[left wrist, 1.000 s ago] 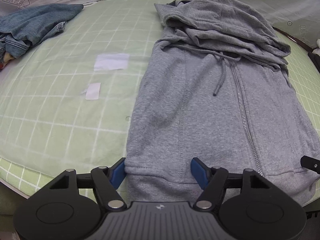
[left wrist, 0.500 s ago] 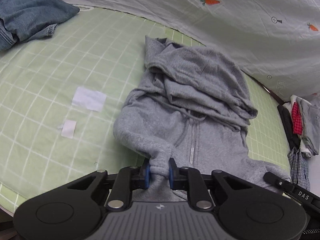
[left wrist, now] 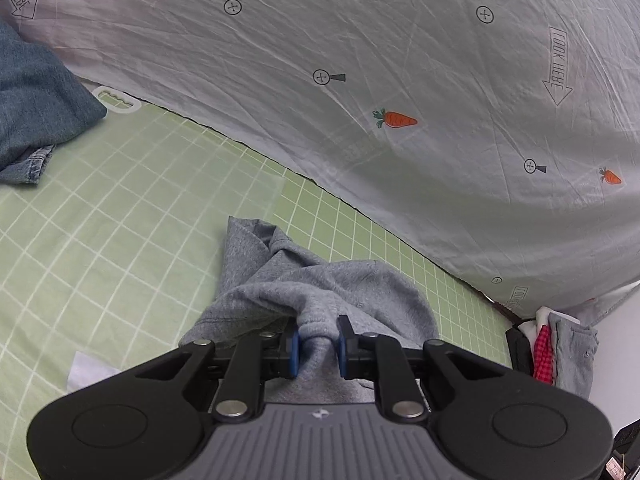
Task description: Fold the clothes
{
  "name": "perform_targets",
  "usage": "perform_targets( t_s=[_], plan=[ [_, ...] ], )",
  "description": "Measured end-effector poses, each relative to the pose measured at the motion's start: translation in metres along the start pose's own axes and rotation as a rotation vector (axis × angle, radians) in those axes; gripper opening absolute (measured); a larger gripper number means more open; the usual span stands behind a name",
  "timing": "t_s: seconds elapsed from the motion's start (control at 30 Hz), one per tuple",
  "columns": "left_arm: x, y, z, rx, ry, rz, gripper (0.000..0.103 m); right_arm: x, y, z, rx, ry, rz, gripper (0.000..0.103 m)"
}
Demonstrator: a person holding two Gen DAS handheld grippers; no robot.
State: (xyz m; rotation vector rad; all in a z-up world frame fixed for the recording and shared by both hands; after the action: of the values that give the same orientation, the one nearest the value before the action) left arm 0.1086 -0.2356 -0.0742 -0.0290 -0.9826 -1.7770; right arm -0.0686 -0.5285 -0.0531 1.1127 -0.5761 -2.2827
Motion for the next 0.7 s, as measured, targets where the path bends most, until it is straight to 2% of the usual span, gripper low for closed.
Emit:
perform_targets(
  t_s=[0.17, 0.27, 0.33, 0.4, 0.47, 0.53, 0.63, 0.7],
  plan=[
    [-0.014, 0.011, -0.052, -0.056, 0.030, -0.005, 0.019, 0.020, -0.005, -0.046, -0.040, -0.050, -0.020, 0.010],
    [-0.031, 0.008, -0.088, -0.122, 0.063, 0.048, 0.022, 0.039, -0.012, -0.080, -0.091, -0.090, -0.072, 0.012],
    [-0.035, 0.009, -0.094, -0.137, 0.061, 0.057, 0.024, 0.050, -0.016, -0.101, -0.132, -0.116, -0.111, 0.015],
    [-0.036, 0.008, -0.091, -0.134, 0.051, 0.032, 0.030, 0.051, -0.016, -0.102, -0.141, -0.112, -0.127, 0.020],
    [-0.037, 0.001, -0.084, -0.137, 0.055, 0.015, 0.041, 0.050, -0.017, -0.100, -0.146, -0.109, -0.131, 0.027],
    [-0.039, -0.007, -0.076, -0.143, 0.057, 0.016, 0.045, 0.047, -0.021, -0.090, -0.139, -0.128, -0.115, 0.040],
    [-0.045, -0.026, -0.066, -0.150, 0.034, 0.050, 0.047, 0.048, -0.029, -0.075, -0.141, -0.126, -0.135, 0.042],
    [-0.047, -0.035, -0.064, -0.156, 0.027, 0.050, 0.047, 0.049, -0.034, -0.066, -0.145, -0.117, -0.154, 0.047]
  ],
)
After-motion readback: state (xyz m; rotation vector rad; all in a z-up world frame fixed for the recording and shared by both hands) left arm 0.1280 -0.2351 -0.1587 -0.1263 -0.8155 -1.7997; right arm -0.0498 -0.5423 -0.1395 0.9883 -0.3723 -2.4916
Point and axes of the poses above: each gripper's, at about its wrist camera, not at the fingertips, and z roughly against the way its jaws point, x to its right, y to its top, the point moved 7 cm from there along -z, roughly the way its jaws point, and after that the axes turned 11 degrees about -z, right-handed, at the moved point
